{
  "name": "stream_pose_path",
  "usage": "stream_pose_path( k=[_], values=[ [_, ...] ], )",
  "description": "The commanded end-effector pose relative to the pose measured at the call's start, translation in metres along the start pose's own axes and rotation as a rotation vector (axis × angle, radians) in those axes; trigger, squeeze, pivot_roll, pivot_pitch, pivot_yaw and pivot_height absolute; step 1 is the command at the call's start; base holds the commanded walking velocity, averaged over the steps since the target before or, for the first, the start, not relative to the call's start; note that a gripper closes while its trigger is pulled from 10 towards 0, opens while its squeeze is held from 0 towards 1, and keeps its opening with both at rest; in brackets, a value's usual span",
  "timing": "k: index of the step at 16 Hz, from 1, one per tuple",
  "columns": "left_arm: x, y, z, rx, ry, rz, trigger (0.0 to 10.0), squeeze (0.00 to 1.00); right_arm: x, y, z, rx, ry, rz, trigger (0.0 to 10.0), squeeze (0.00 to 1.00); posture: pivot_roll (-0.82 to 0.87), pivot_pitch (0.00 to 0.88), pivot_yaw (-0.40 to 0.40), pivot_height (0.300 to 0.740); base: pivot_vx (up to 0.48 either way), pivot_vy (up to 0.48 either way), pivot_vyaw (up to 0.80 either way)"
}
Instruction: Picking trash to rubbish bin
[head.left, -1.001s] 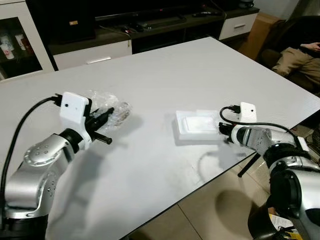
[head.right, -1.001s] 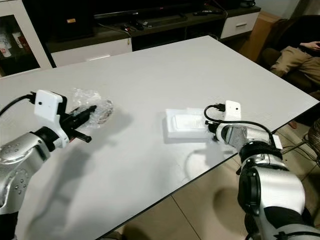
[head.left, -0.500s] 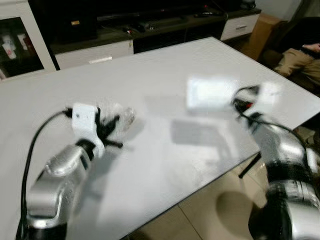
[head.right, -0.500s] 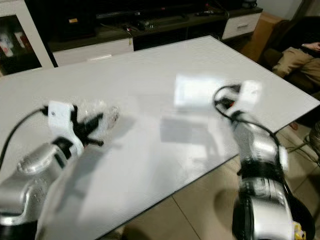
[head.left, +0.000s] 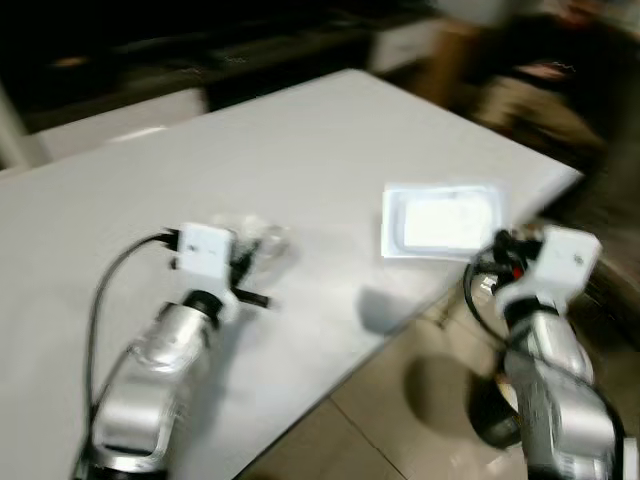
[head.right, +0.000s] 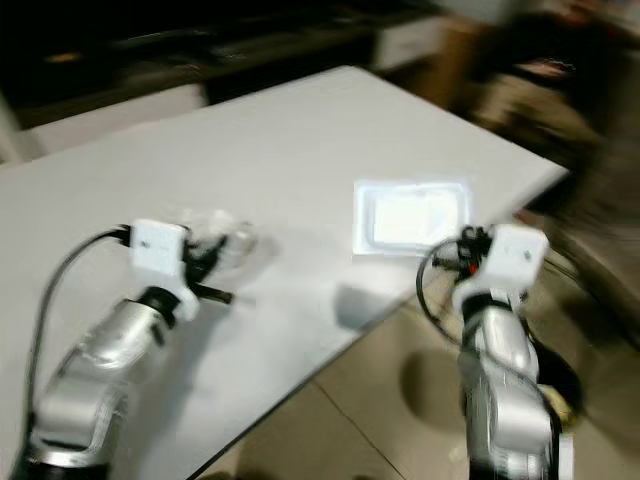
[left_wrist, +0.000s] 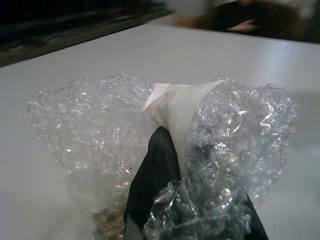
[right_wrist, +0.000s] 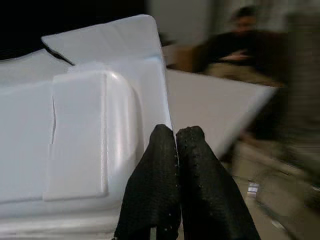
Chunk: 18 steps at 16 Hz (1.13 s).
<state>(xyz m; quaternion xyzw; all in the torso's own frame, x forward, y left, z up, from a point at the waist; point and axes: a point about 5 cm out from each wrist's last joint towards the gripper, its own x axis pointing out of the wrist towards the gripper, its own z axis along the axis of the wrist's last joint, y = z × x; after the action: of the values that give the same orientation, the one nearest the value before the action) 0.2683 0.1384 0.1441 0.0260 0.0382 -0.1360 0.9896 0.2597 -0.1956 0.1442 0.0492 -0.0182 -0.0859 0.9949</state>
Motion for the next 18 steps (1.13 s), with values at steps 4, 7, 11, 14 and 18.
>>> stream_pose_path(
  k=[4, 7, 11, 14, 18],
  values=[
    [-0.007, -0.014, -0.014, -0.172, 0.046, -0.159, 10.0, 0.00, -0.023, -0.005, 0.008, -0.073, -0.056, -0.056, 10.0, 0.00, -0.02, 0.001, 0.014, 0.740, 0.000, 0.000, -0.80],
    [-0.018, -0.005, -0.022, -0.119, 0.040, -0.125, 10.0, 0.00, -0.032, -0.011, 0.001, -0.085, -0.016, -0.019, 10.0, 0.00, -0.02, 0.012, 0.002, 0.740, 0.000, 0.000, -0.80],
    [-0.024, 0.004, -0.027, 0.009, 0.029, -0.065, 10.0, 0.00, -0.037, -0.006, -0.010, -0.121, 0.018, -0.015, 10.0, 0.00, -0.03, 0.029, -0.009, 0.740, 0.000, 0.000, -0.80],
    [-0.023, 0.002, -0.023, 0.049, 0.000, -0.076, 10.0, 0.00, -0.039, -0.003, -0.016, -0.122, 0.051, 0.008, 10.0, 0.00, -0.02, 0.040, -0.019, 0.740, 0.000, 0.000, -0.80],
    [-0.022, -0.001, -0.024, 0.081, -0.028, -0.091, 10.0, 0.00, -0.043, -0.017, -0.039, -0.160, 0.185, -0.064, 10.0, 0.00, -0.03, 0.056, -0.024, 0.740, 0.000, 0.000, -0.80]
  ],
)
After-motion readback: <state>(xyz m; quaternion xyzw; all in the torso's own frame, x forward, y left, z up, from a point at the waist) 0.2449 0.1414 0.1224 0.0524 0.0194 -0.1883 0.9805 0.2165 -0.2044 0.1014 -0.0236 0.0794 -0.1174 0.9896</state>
